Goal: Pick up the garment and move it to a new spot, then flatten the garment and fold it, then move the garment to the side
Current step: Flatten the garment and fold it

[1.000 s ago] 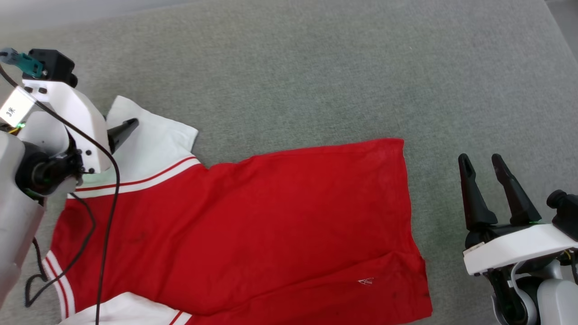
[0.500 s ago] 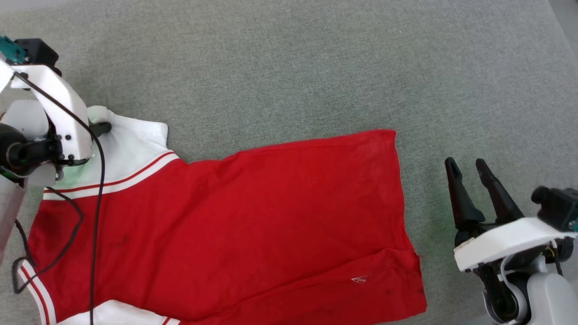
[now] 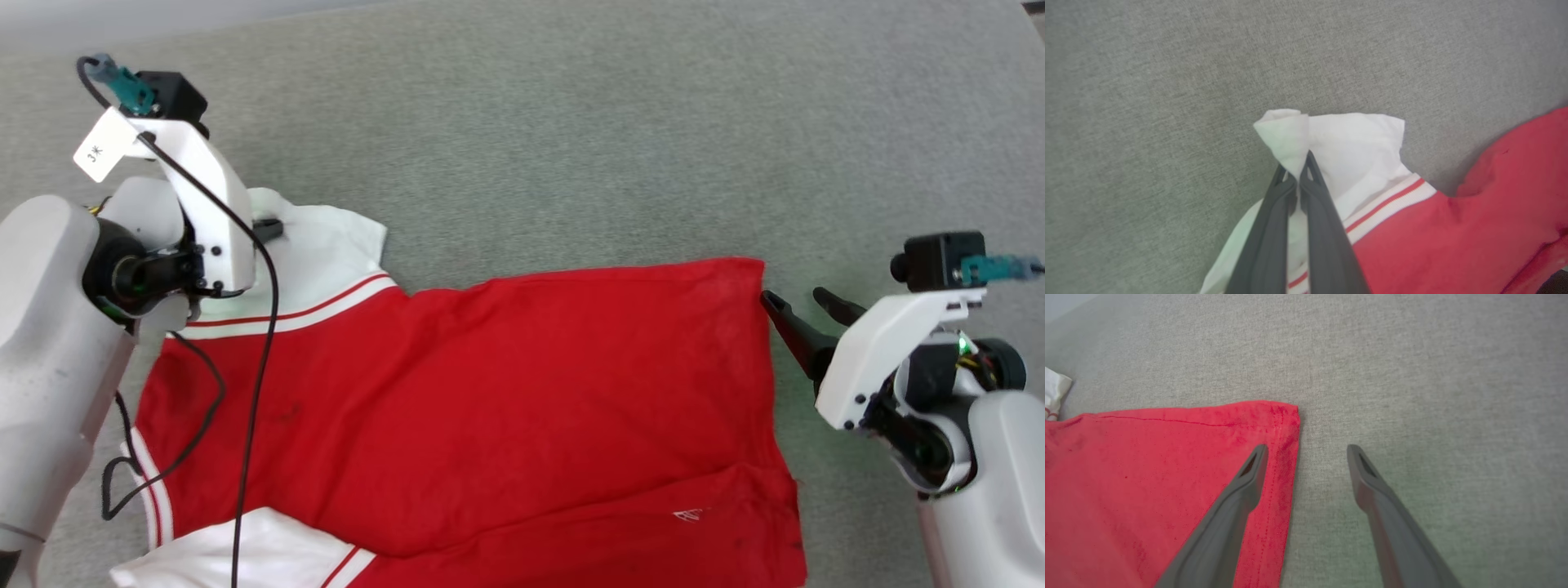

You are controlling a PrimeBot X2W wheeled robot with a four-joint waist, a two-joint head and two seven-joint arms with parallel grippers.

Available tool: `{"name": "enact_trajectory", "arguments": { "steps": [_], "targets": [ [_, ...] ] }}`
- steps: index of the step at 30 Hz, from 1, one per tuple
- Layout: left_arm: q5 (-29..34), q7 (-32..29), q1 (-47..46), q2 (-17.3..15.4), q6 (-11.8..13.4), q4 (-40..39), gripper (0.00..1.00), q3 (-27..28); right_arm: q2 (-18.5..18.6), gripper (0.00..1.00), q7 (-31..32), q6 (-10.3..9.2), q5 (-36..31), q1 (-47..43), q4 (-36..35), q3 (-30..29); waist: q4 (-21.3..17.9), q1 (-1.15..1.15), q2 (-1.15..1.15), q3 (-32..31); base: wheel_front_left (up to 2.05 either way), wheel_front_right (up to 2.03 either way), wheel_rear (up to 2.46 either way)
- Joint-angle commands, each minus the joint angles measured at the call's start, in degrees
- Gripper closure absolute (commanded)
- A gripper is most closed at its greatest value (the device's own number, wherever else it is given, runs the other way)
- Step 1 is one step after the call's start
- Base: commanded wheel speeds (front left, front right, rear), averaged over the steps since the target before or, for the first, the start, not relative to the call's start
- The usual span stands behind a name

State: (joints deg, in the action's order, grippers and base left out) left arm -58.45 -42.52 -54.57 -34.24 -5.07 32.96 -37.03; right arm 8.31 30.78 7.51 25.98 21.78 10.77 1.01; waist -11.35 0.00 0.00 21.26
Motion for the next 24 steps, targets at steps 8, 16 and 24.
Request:
{"name": "enact_trajectory", "arguments": {
  "steps": [8, 16, 24],
  "targets": [
    [0.0, 1.3, -1.6, 2.1, -0.8, -1.7, 1.00, -0.7, 3.3, 0.00, 7.8, -0.05, 0.7, 7.0, 7.3, 3.7, 4.4, 0.00, 0.00, -0.6, 0.00, 0.00, 0.00],
    [0.0, 3.1, -1.7, 2.8, -0.9, -2.6, 1.00, -0.5, 4.6, 0.63, 14.5, -0.05, 2.2, 9.4, 16.0, 7.7, 6.5, 0.00, 0.00, 0.4, 0.00, 0.00, 0.00],
    [0.0, 6.3, 0.2, 3.0, -0.5, -2.0, 1.00, 0.1, 6.0, 1.00, 13.3, -0.04, 2.0, 11.1, 14.7, 7.3, 7.6, 0.00, 0.00, -0.7, 0.00, 0.00, 0.00]
  ]
}}
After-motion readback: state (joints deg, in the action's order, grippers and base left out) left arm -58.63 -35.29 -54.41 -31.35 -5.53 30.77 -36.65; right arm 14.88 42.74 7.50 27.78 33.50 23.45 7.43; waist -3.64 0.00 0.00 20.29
